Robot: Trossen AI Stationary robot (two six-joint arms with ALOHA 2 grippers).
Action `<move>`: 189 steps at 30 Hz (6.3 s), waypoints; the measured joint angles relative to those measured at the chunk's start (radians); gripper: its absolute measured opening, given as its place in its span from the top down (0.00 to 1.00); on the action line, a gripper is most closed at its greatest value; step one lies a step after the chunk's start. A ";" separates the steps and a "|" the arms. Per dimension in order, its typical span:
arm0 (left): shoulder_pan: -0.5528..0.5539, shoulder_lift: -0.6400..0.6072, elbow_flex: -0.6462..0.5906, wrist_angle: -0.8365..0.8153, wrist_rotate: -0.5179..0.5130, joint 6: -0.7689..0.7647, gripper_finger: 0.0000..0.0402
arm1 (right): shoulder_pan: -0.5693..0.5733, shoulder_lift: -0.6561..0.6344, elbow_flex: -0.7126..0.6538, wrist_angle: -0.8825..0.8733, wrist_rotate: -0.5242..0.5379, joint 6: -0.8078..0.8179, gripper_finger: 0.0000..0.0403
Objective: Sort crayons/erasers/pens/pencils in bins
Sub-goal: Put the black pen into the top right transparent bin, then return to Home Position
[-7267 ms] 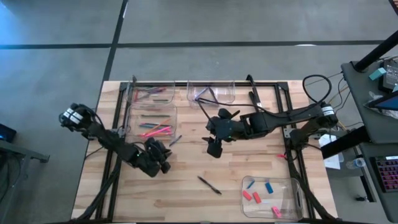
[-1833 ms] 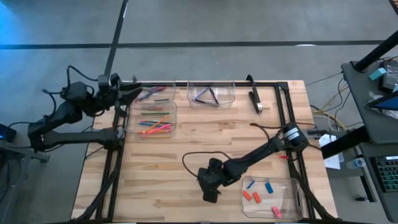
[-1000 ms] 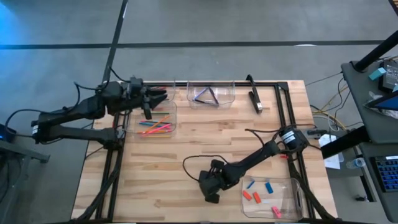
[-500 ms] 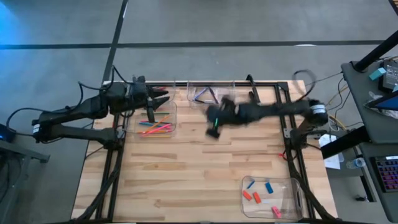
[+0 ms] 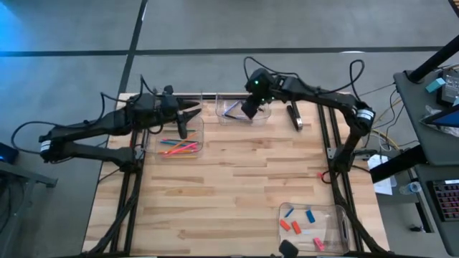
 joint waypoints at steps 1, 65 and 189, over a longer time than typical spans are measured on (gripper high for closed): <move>0.000 0.007 0.000 -0.001 -0.003 0.000 0.75 | -0.009 0.000 0.000 0.008 -0.020 -0.001 0.77; -0.001 -0.660 -0.219 -0.023 0.148 -0.391 1.00 | 0.667 -1.379 -0.738 0.538 -0.183 0.085 0.98; 0.005 -0.799 -0.878 0.099 0.390 -0.209 1.00 | 0.219 -1.648 -1.521 0.713 -0.235 0.168 0.98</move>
